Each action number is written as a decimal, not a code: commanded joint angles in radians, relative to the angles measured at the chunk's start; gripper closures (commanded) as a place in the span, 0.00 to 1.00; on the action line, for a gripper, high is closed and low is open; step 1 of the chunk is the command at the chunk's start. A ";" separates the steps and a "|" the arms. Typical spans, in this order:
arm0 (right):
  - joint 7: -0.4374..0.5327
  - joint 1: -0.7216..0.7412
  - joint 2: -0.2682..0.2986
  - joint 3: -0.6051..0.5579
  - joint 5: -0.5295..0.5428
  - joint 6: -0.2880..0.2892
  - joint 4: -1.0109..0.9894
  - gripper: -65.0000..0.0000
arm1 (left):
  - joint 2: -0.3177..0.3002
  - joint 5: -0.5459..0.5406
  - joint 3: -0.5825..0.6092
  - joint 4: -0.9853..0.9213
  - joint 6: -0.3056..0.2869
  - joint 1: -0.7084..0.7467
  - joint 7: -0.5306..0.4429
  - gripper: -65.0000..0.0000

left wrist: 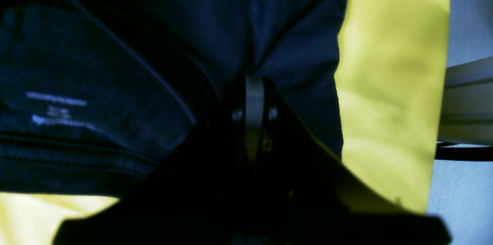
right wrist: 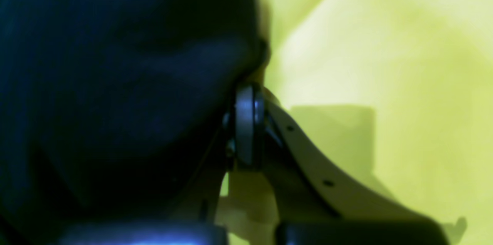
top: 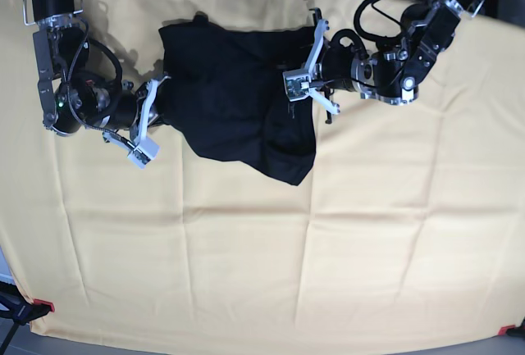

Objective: Fold the T-shirt properly
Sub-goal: 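Grasp the folded shirt's edges with both grippers and lift them, then lift the black shirt with both grippers and drag it toward the cloth center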

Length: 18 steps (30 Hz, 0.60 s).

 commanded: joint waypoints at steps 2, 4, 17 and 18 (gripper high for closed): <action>-0.003 -0.029 0.022 0.006 0.022 0.009 0.064 1.00 | -0.016 0.046 -0.006 0.006 0.008 -0.012 0.028 1.00; -0.004 -0.066 0.024 0.011 0.020 0.009 0.117 1.00 | -0.016 0.046 -0.006 0.006 0.008 -0.013 0.027 1.00; 0.036 -0.325 0.023 0.144 0.022 0.009 0.306 1.00 | -0.111 0.017 -0.006 0.006 0.007 -0.152 -0.005 1.00; 0.051 -0.337 0.023 0.144 0.022 0.009 0.306 1.00 | -0.117 0.010 -0.006 0.006 -0.002 -0.170 -0.019 1.00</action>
